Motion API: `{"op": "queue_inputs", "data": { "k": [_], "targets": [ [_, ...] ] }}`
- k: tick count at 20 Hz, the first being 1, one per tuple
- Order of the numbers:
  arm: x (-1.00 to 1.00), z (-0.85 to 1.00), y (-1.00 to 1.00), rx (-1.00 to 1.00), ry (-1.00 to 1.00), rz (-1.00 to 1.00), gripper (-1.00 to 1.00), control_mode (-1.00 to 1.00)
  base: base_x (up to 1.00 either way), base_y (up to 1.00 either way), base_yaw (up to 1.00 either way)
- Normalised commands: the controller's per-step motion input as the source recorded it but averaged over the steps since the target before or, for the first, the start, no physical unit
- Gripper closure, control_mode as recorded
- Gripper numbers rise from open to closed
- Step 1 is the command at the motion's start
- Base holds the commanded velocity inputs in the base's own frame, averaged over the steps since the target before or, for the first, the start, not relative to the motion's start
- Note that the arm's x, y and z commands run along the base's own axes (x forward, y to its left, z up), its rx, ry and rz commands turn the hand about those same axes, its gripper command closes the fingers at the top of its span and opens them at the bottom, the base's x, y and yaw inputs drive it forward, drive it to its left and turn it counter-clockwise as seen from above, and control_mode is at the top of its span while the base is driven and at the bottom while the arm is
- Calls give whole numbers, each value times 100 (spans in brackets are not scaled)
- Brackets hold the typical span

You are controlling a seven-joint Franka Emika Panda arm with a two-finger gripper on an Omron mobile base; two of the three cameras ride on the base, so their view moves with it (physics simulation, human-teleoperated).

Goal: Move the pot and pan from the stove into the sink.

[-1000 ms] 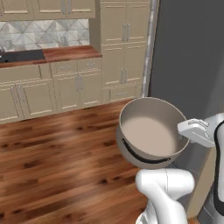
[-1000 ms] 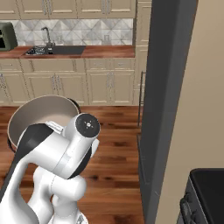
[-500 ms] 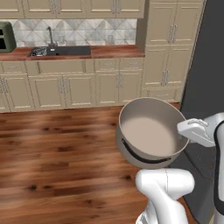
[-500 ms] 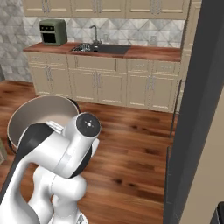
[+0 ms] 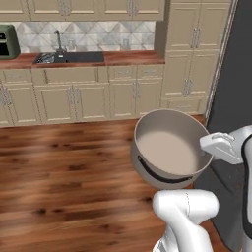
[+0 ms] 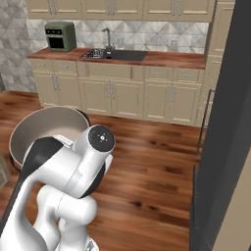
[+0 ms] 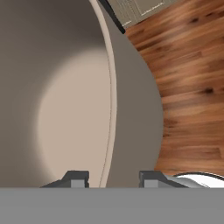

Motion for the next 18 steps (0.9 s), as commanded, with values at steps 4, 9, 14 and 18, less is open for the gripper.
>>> {"op": "queue_inputs", "data": {
  "k": [4,9,14,18],
  "targets": [
    [0,0,0,0,0,0,100,100,0,96,-9],
    [0,0,0,0,0,0,100,100,0,61,-3],
    [0,0,0,0,0,0,100,100,0,1,0],
    [0,0,0,0,0,0,100,100,29,7,0]
  ]
}}
